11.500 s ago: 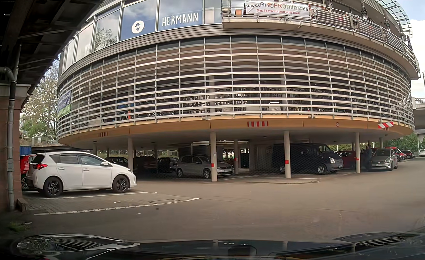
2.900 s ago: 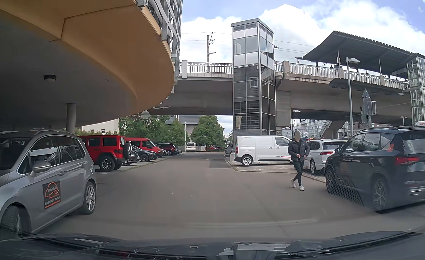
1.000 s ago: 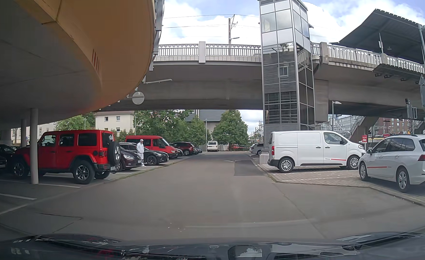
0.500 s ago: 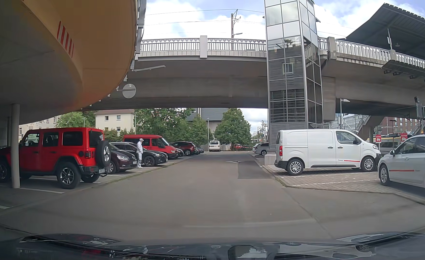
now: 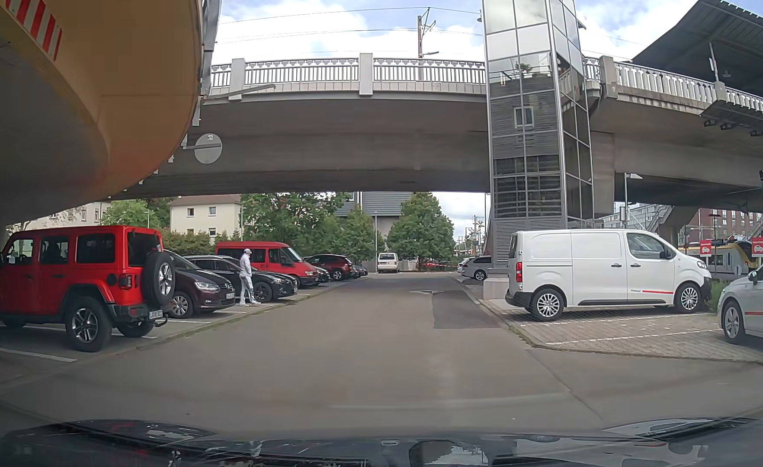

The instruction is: Follow the waypoints while adhering to traffic rules and regulations

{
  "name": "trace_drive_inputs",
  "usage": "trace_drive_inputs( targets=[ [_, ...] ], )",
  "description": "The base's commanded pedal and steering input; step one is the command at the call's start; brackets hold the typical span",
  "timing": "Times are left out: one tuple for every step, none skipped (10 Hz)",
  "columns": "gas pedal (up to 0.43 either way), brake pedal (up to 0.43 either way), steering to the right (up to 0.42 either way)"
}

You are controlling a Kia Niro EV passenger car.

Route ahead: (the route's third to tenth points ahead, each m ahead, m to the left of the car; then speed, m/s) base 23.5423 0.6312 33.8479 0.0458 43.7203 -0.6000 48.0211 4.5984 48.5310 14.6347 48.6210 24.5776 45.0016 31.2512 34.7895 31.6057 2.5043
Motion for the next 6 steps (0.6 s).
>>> trace_drive_inputs(
  targets=[
    [0.02,0.0,-0.012],
    [0.028,0.0,-0.011],
    [0.047,0.0,-0.01],
    [0.059,0.0,-0.01],
    [0.067,0.0,-0.01],
    [0.067,0.0,-0.011]
  ],
)
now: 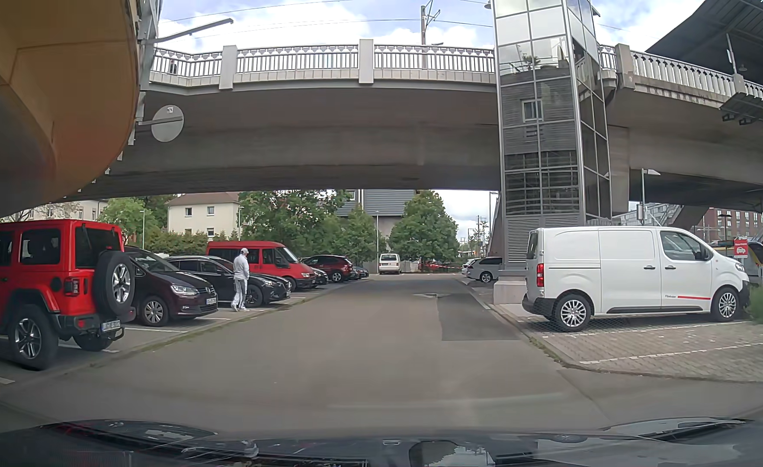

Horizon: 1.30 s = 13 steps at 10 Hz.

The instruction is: Follow the waypoints while adhering to traffic rules and regulations

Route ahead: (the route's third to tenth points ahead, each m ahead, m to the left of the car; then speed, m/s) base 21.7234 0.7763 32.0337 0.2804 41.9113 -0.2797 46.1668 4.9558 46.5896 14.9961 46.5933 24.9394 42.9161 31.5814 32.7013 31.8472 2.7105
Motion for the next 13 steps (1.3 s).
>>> trace_drive_inputs(
  targets=[
    [0.067,0.0,-0.01],
    [0.067,0.0,-0.009],
    [0.067,0.0,-0.007],
    [0.067,0.0,-0.007],
    [0.067,0.0,-0.009],
    [0.067,0.0,-0.01],
    [0.067,0.0,-0.01],
    [0.067,0.0,-0.011],
    [0.067,0.0,-0.01],
    [0.067,0.0,-0.011],
    [0.067,0.0,-0.011],
    [0.067,0.0,-0.009],
    [0.067,0.0,-0.006]
  ],
)
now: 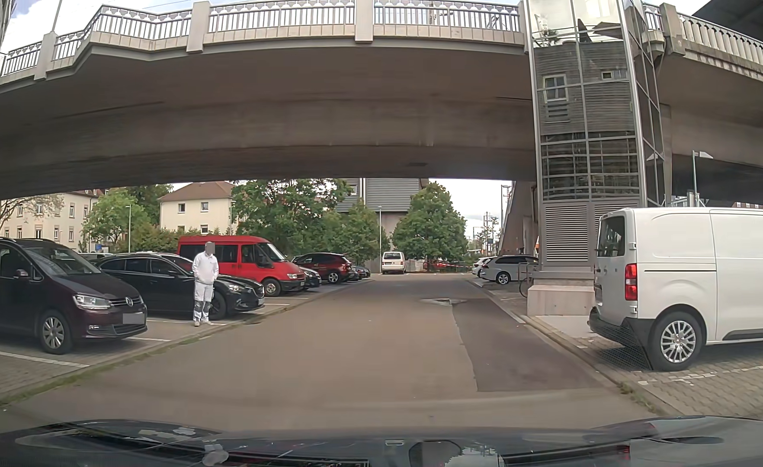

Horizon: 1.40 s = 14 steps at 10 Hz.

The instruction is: Follow the waypoints while adhering to traffic rules and regulations

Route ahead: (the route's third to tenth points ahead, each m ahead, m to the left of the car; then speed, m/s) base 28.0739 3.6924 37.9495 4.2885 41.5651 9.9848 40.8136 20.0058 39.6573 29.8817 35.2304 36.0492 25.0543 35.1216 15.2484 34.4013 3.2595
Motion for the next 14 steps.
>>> trace_drive_inputs(
  targets=[
    [0.067,0.0,-0.003],
    [0.059,0.0,-0.003],
    [0.059,0.0,-0.004],
    [0.059,0.0,-0.004],
    [0.059,0.0,-0.005],
    [0.059,0.0,-0.005],
    [0.059,0.0,-0.006],
    [0.059,0.0,-0.006],
    [0.059,0.0,-0.006],
    [0.059,0.0,-0.006],
    [0.059,0.0,-0.009],
    [0.059,0.0,-0.017],
    [0.059,0.0,-0.028],
    [0.059,0.0,-0.04]
  ],
)
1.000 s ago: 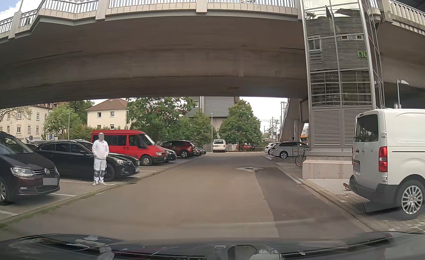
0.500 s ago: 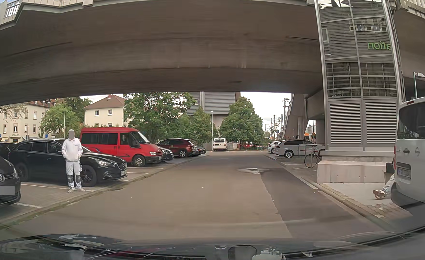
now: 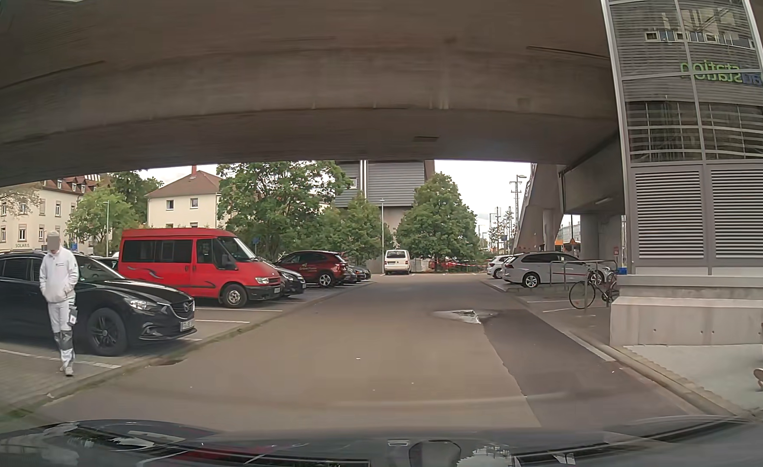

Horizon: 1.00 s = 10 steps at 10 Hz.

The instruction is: Follow the waypoints while adhering to traffic rules and regulations

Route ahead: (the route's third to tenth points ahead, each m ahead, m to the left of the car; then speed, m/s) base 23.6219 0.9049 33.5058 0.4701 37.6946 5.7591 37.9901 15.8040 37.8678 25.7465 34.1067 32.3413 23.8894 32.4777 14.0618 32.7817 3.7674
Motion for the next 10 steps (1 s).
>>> trace_drive_inputs(
  targets=[
    [0.047,0.0,-0.041],
    [0.047,0.0,-0.041],
    [0.047,0.0,-0.041],
    [0.047,0.0,-0.041],
    [0.039,0.0,-0.041],
    [0.028,0.0,-0.041],
    [0.028,0.0,-0.041],
    [0.028,0.0,-0.041],
    [0.028,0.0,-0.041],
    [0.028,0.0,-0.04]
  ],
)
